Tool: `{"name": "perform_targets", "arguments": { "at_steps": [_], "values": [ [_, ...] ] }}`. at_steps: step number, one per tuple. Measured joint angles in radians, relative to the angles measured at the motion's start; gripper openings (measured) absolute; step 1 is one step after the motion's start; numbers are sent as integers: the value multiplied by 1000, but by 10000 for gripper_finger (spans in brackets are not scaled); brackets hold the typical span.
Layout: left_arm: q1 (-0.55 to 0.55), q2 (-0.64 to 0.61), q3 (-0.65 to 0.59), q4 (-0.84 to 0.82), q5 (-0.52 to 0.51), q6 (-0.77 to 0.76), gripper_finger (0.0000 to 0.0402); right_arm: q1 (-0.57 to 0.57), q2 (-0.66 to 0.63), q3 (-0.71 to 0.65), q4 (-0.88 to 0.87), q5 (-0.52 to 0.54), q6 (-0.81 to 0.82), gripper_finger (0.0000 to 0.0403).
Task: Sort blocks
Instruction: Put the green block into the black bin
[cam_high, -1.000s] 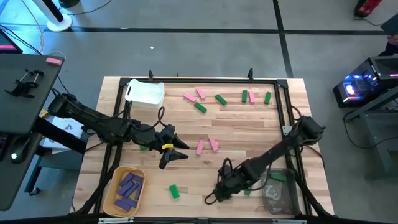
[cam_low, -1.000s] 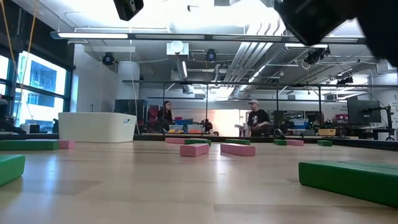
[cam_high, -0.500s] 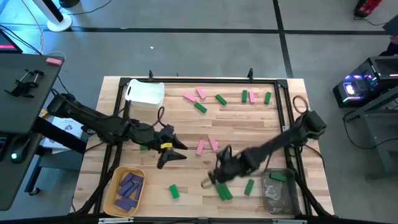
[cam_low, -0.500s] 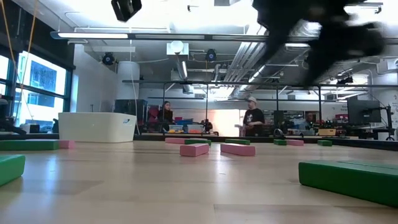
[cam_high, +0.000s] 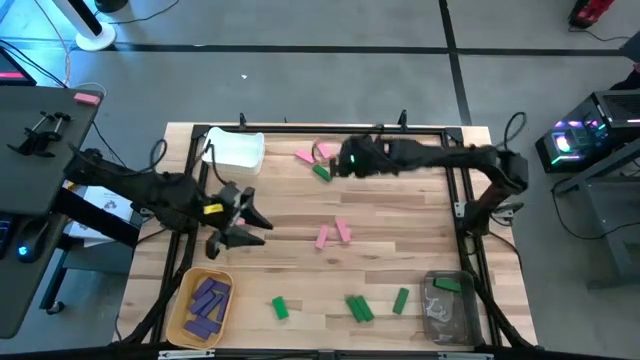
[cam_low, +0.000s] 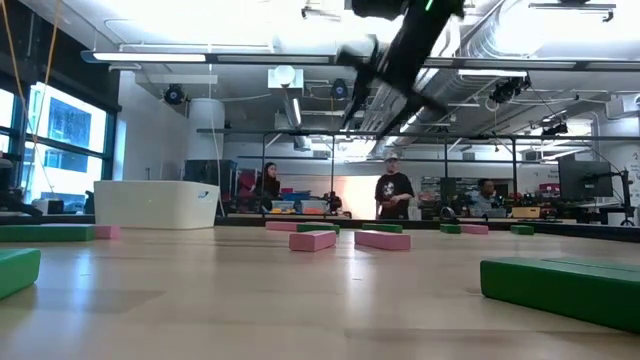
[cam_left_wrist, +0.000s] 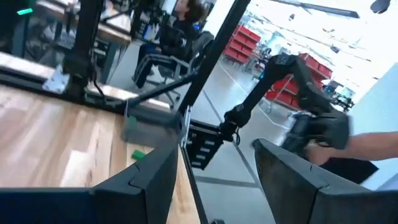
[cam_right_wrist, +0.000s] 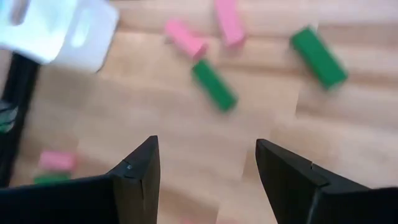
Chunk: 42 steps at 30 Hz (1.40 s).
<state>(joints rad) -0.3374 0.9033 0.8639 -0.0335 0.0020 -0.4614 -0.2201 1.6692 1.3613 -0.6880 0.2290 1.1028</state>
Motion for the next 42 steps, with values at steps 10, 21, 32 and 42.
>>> {"name": "perform_targets", "arguments": {
  "at_steps": [10,21,32,42],
  "values": [
    [2,-70,0,-73,-207,78,202,-317,183,0,12,-129,-327,199],
    [80,-46,0,-75,-483,29,202,-432,307,0,57,-313,-708,199],
    [203,-37,0,-61,-491,17,202,-413,385,5,42,-303,-763,198],
    [254,-37,0,-48,-369,20,202,-380,344,-2,-29,-245,-744,49]
  ]
}}
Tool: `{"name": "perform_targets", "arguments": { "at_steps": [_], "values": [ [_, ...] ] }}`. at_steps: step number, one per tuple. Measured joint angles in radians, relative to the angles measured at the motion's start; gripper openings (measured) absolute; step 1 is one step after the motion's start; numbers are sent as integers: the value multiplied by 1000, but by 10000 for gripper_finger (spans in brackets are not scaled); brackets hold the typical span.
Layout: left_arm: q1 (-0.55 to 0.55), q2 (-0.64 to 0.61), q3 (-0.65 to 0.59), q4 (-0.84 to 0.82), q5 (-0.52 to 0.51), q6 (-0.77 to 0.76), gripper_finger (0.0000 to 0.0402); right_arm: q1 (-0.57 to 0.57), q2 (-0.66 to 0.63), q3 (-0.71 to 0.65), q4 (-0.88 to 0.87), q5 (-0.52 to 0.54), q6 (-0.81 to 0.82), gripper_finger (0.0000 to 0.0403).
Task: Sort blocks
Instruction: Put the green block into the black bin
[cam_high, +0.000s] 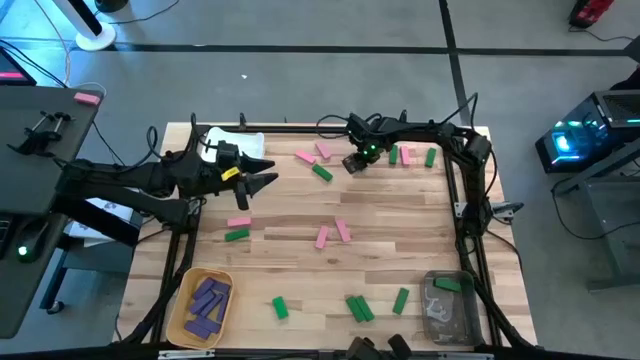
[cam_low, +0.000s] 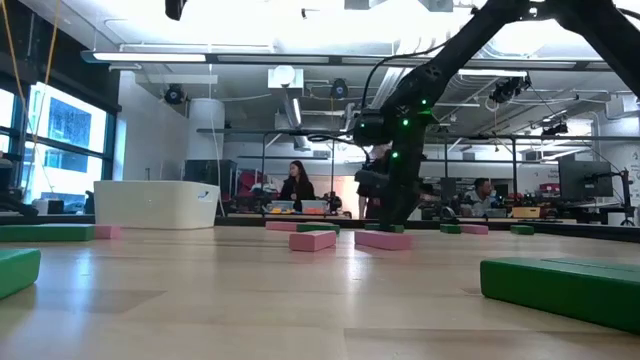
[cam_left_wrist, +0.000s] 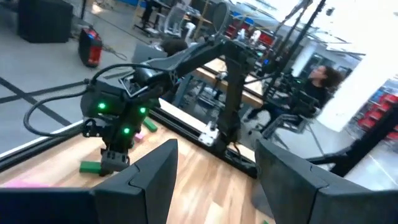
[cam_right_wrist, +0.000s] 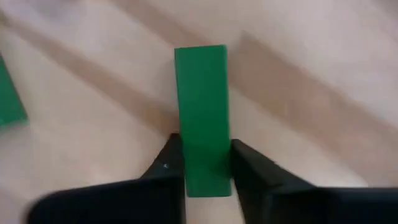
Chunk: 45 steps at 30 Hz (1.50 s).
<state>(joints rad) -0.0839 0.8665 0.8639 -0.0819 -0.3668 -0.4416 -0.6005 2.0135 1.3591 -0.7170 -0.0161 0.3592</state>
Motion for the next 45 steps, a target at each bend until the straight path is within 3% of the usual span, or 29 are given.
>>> {"name": "perform_targets", "arguments": {
  "at_steps": [3,9,15,19,23,29,36,41,45],
  "values": [
    [10,-1,0,-1,70,0,202,0,-59,-5,-41,13,-1,12],
    [25,-1,0,-11,185,49,202,11,-245,-2,-121,44,58,22],
    [25,-1,0,-12,209,166,202,119,-459,-1,-198,1,173,6],
    [25,-1,0,-12,210,248,202,262,-562,0,-348,-63,332,10],
    [25,-1,0,-9,285,339,202,458,-601,1,-543,-136,512,7],
    [26,-1,0,0,315,324,202,763,-600,-23,-743,-270,793,5],
    [26,-1,0,44,298,257,202,1044,-600,-176,-666,-490,990,5],
    [26,-1,0,63,262,207,202,1186,-602,-227,-598,-601,1033,5],
    [26,-1,0,64,233,185,202,1282,-602,-347,-442,-756,1057,5]
  ]
}}
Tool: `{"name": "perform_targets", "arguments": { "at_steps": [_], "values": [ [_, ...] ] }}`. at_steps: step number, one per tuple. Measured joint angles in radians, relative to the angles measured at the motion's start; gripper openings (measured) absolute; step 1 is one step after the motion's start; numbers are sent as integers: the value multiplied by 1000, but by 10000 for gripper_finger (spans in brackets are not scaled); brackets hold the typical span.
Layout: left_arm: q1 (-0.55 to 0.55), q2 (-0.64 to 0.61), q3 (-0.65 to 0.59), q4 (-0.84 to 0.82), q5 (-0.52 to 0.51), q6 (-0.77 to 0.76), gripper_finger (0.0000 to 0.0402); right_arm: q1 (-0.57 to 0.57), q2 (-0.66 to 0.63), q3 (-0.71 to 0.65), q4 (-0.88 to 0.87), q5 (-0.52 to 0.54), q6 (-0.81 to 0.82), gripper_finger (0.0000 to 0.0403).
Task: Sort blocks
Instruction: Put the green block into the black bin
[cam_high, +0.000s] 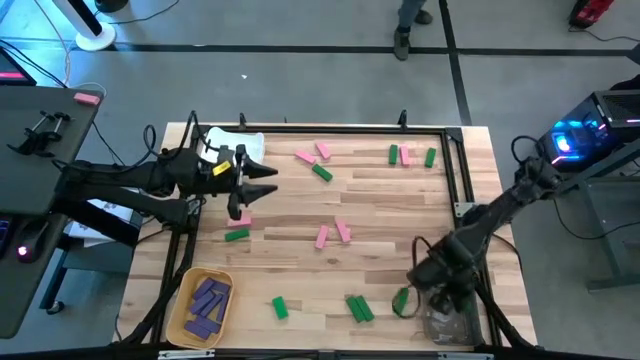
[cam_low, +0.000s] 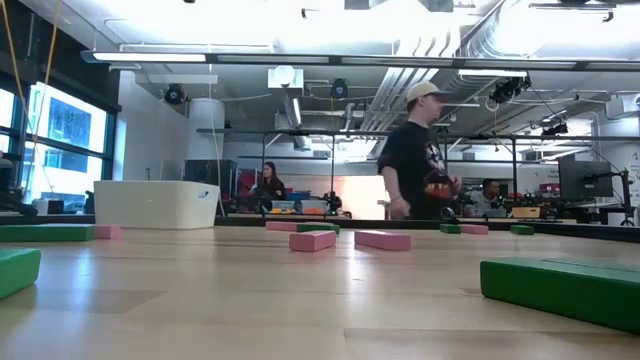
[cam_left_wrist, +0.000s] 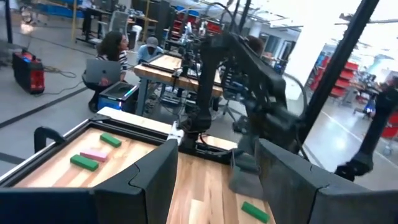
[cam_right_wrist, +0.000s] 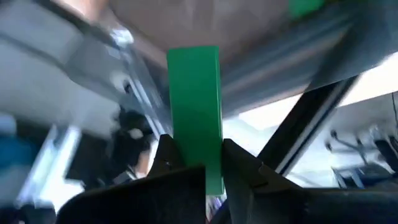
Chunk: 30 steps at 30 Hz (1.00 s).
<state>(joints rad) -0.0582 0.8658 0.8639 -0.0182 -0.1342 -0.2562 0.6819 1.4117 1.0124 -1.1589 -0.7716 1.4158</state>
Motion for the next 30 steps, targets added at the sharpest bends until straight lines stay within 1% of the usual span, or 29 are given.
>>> {"name": "perform_targets", "arguments": {
  "at_steps": [1,3,6,8,11,15,17,20,22,25,27,28,30],
  "values": [
    [0,0,0,1,-9,-7,202,20,0,-33,38,-28,10,5],
    [0,0,0,2,-23,-18,202,50,0,-80,87,-50,57,5],
    [0,0,0,2,-30,-31,202,60,0,-91,120,-40,93,8],
    [0,0,0,2,-33,-30,202,60,0,-82,117,-6,106,16],
    [3,0,0,2,-36,-30,202,60,0,-62,119,14,106,39],
    [23,0,0,0,-28,-30,202,60,0,-50,124,16,106,91],
    [36,0,0,-3,-27,-30,202,58,0,-50,148,-24,98,119],
    [58,0,0,-8,-16,-24,202,58,0,-50,230,-114,69,149],
    [76,0,0,-9,10,-1,202,58,0,-50,287,-174,67,159],
    [101,0,0,-10,42,31,202,58,0,-48,330,-226,77,161],
    [118,0,0,-11,52,55,202,48,-4,-22,333,-216,74,161],
    [128,0,0,-11,56,67,202,35,-7,4,337,-187,67,160],
    [150,-2,0,-12,74,87,202,-3,-16,63,368,-80,42,160]
  ]
}}
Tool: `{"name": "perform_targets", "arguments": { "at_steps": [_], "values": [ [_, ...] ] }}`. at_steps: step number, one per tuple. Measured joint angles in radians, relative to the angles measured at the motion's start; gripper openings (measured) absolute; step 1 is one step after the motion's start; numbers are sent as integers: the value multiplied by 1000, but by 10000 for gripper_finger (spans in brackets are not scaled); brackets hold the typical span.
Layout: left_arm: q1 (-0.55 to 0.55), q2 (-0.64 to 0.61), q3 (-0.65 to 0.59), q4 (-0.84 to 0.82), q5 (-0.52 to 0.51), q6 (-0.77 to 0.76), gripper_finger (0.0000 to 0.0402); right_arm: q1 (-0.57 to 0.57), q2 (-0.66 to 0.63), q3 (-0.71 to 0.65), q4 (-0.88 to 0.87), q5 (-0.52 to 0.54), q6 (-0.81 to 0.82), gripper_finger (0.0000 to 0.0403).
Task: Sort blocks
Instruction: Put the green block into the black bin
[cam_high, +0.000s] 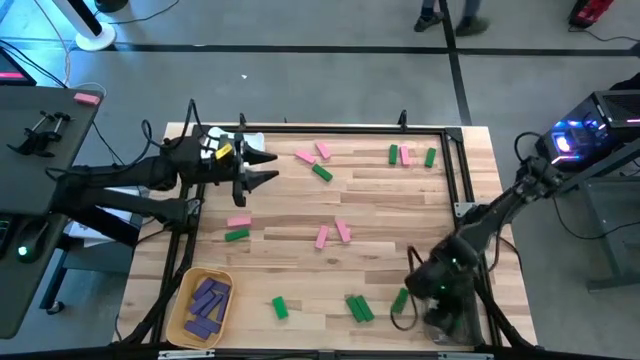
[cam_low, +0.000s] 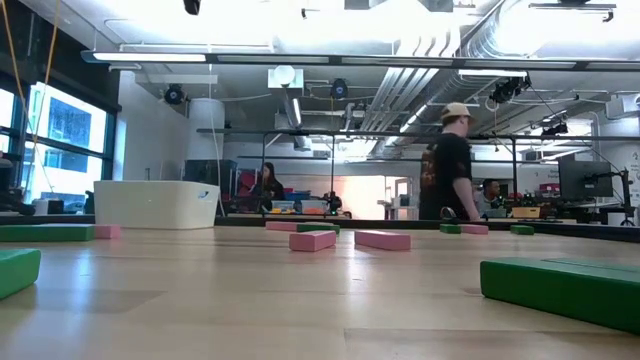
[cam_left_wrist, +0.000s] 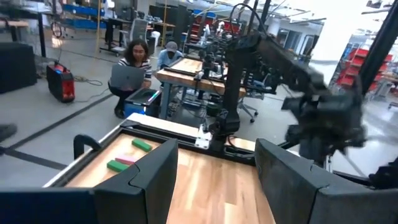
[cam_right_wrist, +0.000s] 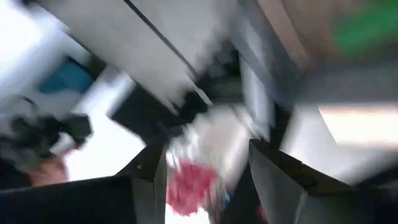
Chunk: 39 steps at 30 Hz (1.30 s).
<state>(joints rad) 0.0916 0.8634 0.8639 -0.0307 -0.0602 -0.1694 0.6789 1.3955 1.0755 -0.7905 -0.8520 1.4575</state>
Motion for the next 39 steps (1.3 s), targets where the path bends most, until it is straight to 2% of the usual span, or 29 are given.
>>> {"name": "perform_targets", "arguments": {
  "at_steps": [5,10,13,16,19,21,23,25,27,31,39],
  "values": [
    [62,-3,0,-2,104,40,202,-190,-20,136,-8,414,-90,161],
    [125,-4,0,-9,208,57,202,-470,-18,203,-302,883,-130,161],
    [155,-4,0,-17,267,45,202,-661,-19,187,-500,1081,-86,159],
    [174,-4,0,-42,276,41,202,-862,-18,123,-565,1239,-27,149],
    [187,-3,0,-57,273,16,202,-1070,-17,22,-473,1289,-49,131],
    [195,-4,0,-57,263,2,202,-1194,-15,-62,-283,1270,-139,113],
    [205,-4,0,-51,258,-21,202,-1289,-12,-138,-119,1254,-217,86],
    [214,-4,0,-40,257,-59,202,-1358,-13,-198,-30,1277,-212,45],
    [223,-4,0,-34,257,-92,202,-1401,-14,-236,-22,1323,-179,12],
    [238,-4,0,-30,249,-118,202,-1440,-14,-300,1,1329,-153,5],
    [243,-3,0,-27,170,-117,202,-1485,-14,-448,137,1362,-106,1]
  ]
}}
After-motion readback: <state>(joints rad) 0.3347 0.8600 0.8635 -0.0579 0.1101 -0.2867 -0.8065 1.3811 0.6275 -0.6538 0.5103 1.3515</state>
